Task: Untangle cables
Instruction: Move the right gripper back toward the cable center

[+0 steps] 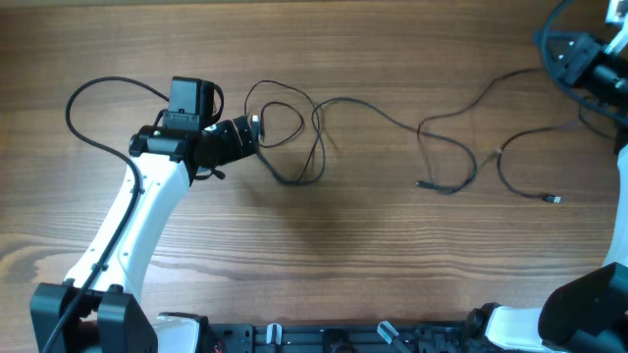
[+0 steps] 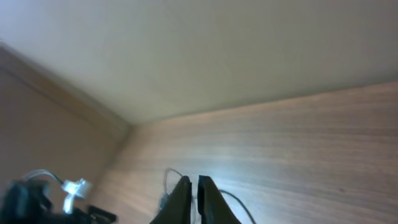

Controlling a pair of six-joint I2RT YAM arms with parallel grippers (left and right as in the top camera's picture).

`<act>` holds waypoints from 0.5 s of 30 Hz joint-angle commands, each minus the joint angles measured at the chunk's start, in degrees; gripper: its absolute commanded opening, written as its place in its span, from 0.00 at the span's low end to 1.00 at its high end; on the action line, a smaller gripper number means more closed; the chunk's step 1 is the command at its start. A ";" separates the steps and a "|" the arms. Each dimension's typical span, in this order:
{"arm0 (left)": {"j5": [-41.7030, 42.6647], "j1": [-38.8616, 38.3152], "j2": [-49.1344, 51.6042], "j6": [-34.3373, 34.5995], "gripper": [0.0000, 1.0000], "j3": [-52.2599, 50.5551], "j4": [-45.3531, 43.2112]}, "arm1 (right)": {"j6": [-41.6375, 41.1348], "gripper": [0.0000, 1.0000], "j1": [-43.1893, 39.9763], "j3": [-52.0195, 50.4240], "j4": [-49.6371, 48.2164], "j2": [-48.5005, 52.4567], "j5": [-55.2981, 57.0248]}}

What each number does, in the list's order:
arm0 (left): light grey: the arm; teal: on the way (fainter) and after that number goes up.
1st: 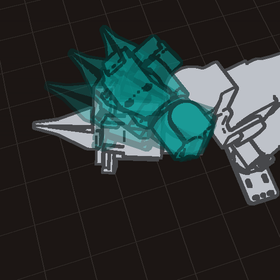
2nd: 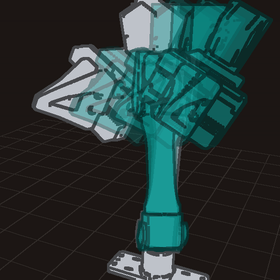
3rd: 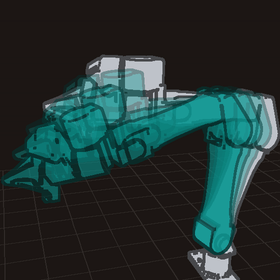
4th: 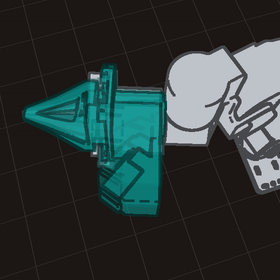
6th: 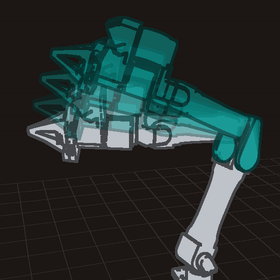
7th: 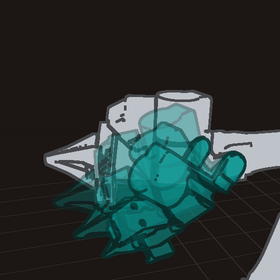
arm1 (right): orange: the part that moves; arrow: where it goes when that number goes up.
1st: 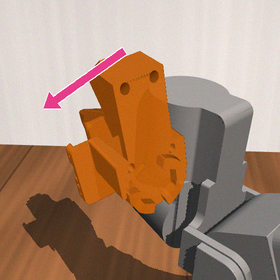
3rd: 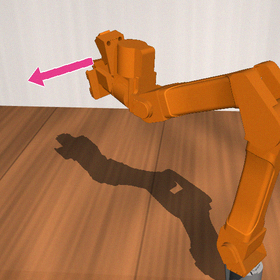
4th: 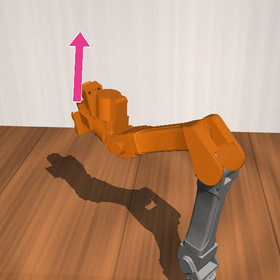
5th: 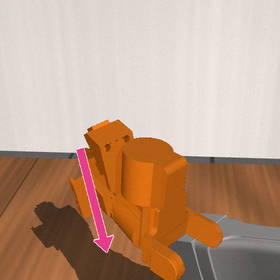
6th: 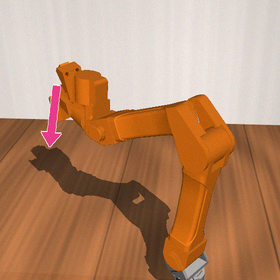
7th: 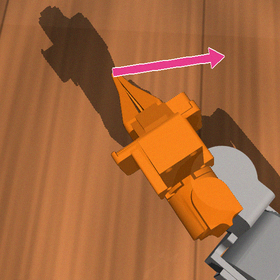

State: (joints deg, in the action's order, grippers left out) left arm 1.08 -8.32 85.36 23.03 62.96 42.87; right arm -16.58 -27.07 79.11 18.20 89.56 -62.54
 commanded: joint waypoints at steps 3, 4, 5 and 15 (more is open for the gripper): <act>-0.98 -0.11 -1.03 -0.28 1.00 0.04 -0.22 | -7.13 0.30 -0.70 0.39 9.53 -0.85 11.45; -0.98 -0.11 -1.03 -0.28 1.00 0.04 -0.22 | -5.03 0.30 -0.52 0.37 13.42 -0.85 14.38; -0.98 -0.11 -1.03 -0.28 1.00 0.04 -0.22 | -2.89 0.31 -0.22 0.33 17.53 -0.85 18.34; -0.98 -0.11 -1.03 -0.28 1.00 0.04 -0.48 | 9.86 0.57 7.56 -0.87 38.47 -0.63 43.12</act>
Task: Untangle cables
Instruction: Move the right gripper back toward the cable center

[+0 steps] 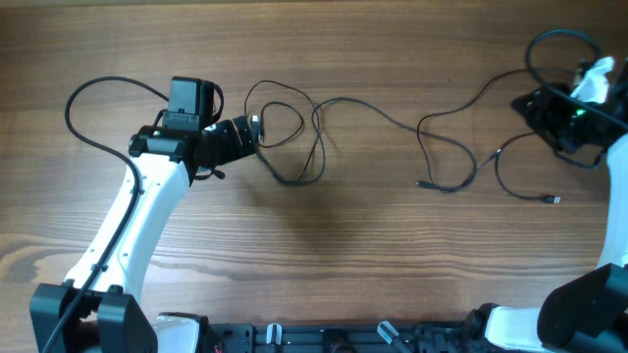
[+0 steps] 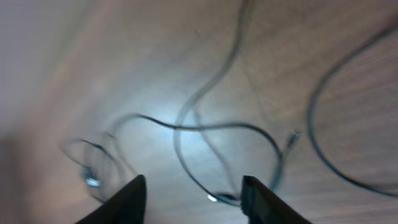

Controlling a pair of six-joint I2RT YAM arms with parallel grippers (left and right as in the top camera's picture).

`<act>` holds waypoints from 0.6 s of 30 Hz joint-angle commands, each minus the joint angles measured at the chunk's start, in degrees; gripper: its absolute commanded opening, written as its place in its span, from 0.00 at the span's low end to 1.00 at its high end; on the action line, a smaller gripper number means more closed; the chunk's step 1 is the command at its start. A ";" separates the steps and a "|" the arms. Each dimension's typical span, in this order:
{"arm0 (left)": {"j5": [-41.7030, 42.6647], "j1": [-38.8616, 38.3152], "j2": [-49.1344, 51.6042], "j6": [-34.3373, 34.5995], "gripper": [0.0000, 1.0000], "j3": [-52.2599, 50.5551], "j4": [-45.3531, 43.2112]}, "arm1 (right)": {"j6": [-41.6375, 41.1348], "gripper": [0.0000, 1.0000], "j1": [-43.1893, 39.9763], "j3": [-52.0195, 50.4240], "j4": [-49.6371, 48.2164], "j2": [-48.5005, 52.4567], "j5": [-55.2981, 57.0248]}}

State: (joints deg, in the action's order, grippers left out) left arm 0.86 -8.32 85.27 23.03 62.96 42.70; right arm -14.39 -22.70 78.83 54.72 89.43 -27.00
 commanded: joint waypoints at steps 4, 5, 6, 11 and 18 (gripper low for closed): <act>-0.76 -0.11 -0.94 -0.28 1.00 0.04 -0.52 | 16.48 0.63 8.44 -2.05 2.71 -0.35 7.74; -0.76 -0.11 -0.94 -0.28 1.00 0.04 -0.50 | 18.08 0.63 9.51 -2.82 2.29 -0.33 7.76; -0.74 -0.11 -0.94 -0.28 1.00 0.04 -0.48 | 19.28 0.63 10.32 -3.50 1.95 -0.28 7.74; -0.76 -0.11 -0.94 -0.28 1.00 0.04 -0.52 | 23.82 0.63 15.80 -10.10 -2.60 -0.13 8.94; -0.98 -0.11 -0.94 -0.24 1.00 0.04 -0.61 | 24.76 0.61 24.48 -16.87 -10.49 0.37 20.79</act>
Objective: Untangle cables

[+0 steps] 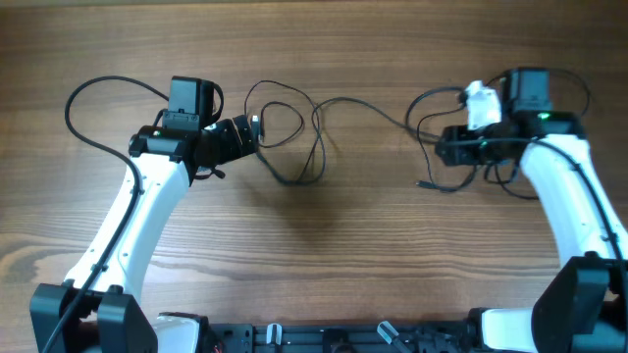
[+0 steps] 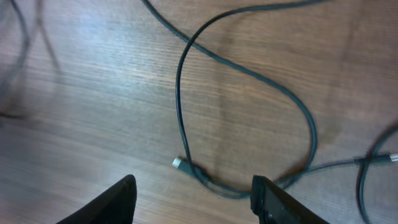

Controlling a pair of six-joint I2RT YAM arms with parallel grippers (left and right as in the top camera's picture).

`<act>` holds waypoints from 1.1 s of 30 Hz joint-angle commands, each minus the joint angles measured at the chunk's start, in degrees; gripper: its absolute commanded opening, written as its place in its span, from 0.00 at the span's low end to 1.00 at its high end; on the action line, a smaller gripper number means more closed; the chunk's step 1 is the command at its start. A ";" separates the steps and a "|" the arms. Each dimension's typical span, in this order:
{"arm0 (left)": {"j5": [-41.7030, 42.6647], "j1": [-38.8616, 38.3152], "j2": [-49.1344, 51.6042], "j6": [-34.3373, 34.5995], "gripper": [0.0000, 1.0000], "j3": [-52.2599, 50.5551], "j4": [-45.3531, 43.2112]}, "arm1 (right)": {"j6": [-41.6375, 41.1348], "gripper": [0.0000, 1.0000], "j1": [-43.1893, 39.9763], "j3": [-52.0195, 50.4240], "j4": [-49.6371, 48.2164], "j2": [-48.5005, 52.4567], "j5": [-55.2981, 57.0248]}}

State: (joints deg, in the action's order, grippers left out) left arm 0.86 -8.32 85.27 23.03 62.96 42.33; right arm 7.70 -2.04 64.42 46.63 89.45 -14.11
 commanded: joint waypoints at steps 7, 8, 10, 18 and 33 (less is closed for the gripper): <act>-8.41 -0.11 -0.94 4.31 1.00 0.04 1.51 | 1.33 0.62 9.97 -6.99 -8.09 2.08 13.09; -8.44 -0.11 -0.94 4.28 1.00 0.04 1.66 | 1.16 0.62 10.10 -7.37 -8.44 2.49 13.05; -8.41 -0.11 -0.94 4.28 1.00 0.04 1.77 | 0.68 0.61 10.12 -8.20 -9.42 3.96 13.09; -8.41 -0.11 -0.94 4.28 1.00 0.04 1.88 | -4.63 0.35 10.12 -9.60 -12.70 10.19 13.05; -8.41 -0.11 -0.94 4.28 1.00 0.04 2.25 | -10.71 0.04 7.17 12.87 2.21 6.29 -16.22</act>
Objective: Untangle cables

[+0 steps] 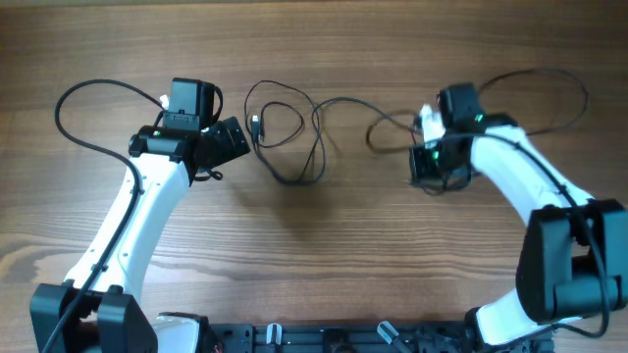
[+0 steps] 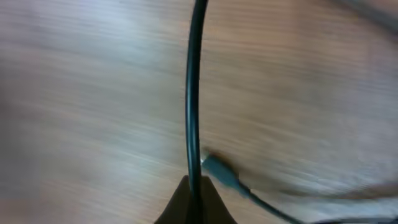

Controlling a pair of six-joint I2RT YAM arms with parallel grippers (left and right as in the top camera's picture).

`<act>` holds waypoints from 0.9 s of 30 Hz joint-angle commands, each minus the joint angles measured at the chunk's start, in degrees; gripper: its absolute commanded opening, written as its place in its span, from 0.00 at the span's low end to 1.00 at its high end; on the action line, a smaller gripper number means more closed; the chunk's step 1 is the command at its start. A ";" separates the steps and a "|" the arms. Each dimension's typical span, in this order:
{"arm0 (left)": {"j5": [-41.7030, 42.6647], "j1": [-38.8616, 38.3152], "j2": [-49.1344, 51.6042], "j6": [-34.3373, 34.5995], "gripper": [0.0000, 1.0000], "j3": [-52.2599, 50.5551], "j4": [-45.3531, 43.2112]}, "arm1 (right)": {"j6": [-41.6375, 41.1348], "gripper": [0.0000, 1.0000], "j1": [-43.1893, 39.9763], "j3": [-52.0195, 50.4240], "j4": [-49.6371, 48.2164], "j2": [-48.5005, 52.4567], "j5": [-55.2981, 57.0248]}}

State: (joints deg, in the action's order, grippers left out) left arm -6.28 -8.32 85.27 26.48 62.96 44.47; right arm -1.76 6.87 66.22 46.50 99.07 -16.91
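A thin black cable (image 1: 319, 147) lies coiled in loops at the middle of the wooden table (image 1: 314, 255), with a small connector (image 1: 257, 125) at its left end. My left gripper (image 1: 235, 137) sits just left of that connector, apart from it, and looks open. Further right the cable runs to my right gripper (image 1: 427, 172), which is shut on a strand (image 2: 194, 74) low over the table. A plug end (image 2: 214, 168) lies right beside the closed fingers (image 2: 183, 199). Another loop (image 1: 579, 88) arcs up to the right behind the arm.
The left arm's own lead (image 1: 69, 98) curves out at the far left. The arm bases (image 1: 314, 338) line the front edge. Bare wood fills the front half of the table.
My right gripper was open above the loop with the plug end; it is now down and shut on a strand there. The left gripper has drawn back from the connector.
The right arm began at the far right corner, raised and shut, while the left gripper stayed at the coil's connector. The right gripper then stood open over the right-hand loops, then nearer the plug end. Now it grips a strand, and the right-hand cable has been redrawn.
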 commanded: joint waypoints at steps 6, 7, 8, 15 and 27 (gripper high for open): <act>-1.29 -0.11 -0.94 0.83 1.00 0.04 0.39 | -6.05 0.04 -4.35 22.38 4.09 -3.72 -12.46; -1.27 -0.11 -0.94 0.83 1.00 0.04 0.39 | -8.83 0.04 -4.85 22.77 3.98 -3.72 -12.76; -1.27 -0.11 -0.94 0.83 1.00 0.04 0.39 | -10.21 0.04 -5.16 22.80 3.87 -3.72 -13.92; -1.29 -0.11 -0.94 0.81 1.00 0.04 0.39 | -11.17 0.04 -9.25 22.82 1.40 -4.31 -12.83; -1.29 -0.11 -0.94 0.81 1.00 0.04 0.28 | -13.73 0.04 -29.46 23.26 4.68 -4.57 -16.85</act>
State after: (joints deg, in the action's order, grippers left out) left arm -6.61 -8.32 85.27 26.48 62.96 44.80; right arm -14.33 -19.44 88.60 50.19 95.35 -30.11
